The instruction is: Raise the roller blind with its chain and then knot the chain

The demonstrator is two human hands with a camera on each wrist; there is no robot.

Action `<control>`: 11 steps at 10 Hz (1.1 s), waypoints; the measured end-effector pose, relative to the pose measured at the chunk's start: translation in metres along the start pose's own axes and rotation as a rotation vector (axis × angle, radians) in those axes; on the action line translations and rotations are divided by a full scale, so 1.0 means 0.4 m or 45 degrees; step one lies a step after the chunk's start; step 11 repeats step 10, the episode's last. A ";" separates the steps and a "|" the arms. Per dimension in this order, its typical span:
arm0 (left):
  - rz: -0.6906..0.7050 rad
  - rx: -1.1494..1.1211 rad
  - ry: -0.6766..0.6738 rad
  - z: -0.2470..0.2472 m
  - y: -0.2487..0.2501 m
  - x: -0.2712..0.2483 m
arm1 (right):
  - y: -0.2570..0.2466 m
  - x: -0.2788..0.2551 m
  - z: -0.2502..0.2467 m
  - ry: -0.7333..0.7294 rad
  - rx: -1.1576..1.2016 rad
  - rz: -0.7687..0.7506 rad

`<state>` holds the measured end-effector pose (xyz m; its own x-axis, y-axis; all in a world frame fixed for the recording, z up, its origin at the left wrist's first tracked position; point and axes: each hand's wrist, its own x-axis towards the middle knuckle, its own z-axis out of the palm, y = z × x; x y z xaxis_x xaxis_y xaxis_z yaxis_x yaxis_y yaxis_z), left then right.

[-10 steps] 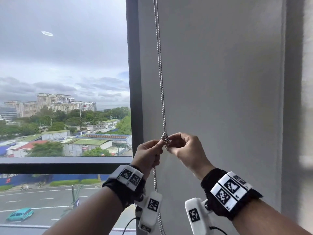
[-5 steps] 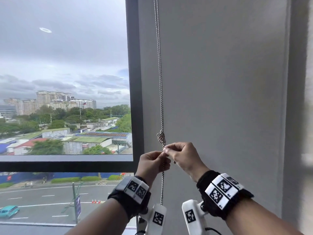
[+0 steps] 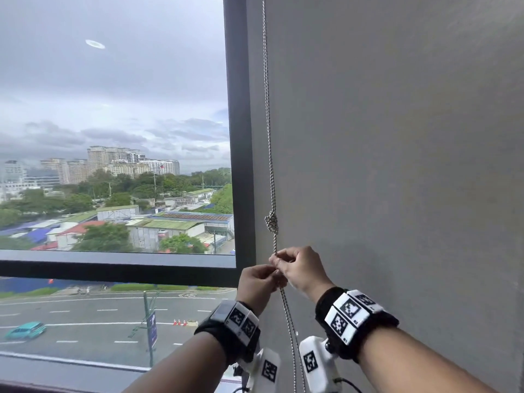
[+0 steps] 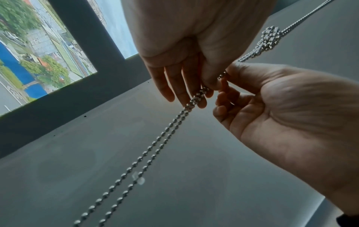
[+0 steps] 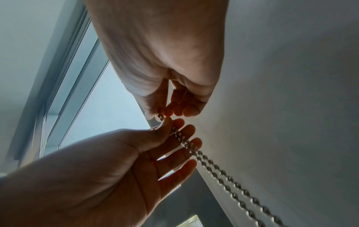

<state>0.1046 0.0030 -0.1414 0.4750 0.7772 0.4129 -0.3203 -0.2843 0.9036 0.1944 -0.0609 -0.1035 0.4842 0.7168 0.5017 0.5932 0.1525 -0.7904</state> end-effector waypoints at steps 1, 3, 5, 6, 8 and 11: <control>-0.018 0.036 0.009 -0.007 -0.028 0.028 | 0.021 0.028 0.025 0.029 -0.014 -0.030; -0.025 0.107 0.019 -0.030 -0.067 0.072 | 0.064 0.073 0.055 0.063 0.031 0.008; -0.066 0.139 0.036 -0.033 -0.068 0.102 | 0.070 0.099 0.065 0.045 0.009 0.011; -0.096 0.140 0.059 -0.034 -0.073 0.112 | 0.078 0.111 0.068 0.034 -0.014 -0.007; -0.085 0.145 0.012 -0.035 -0.068 0.109 | 0.078 0.115 0.068 0.028 -0.070 -0.026; -0.100 0.175 -0.068 -0.050 -0.044 0.111 | 0.047 0.102 0.052 -0.012 -0.166 -0.016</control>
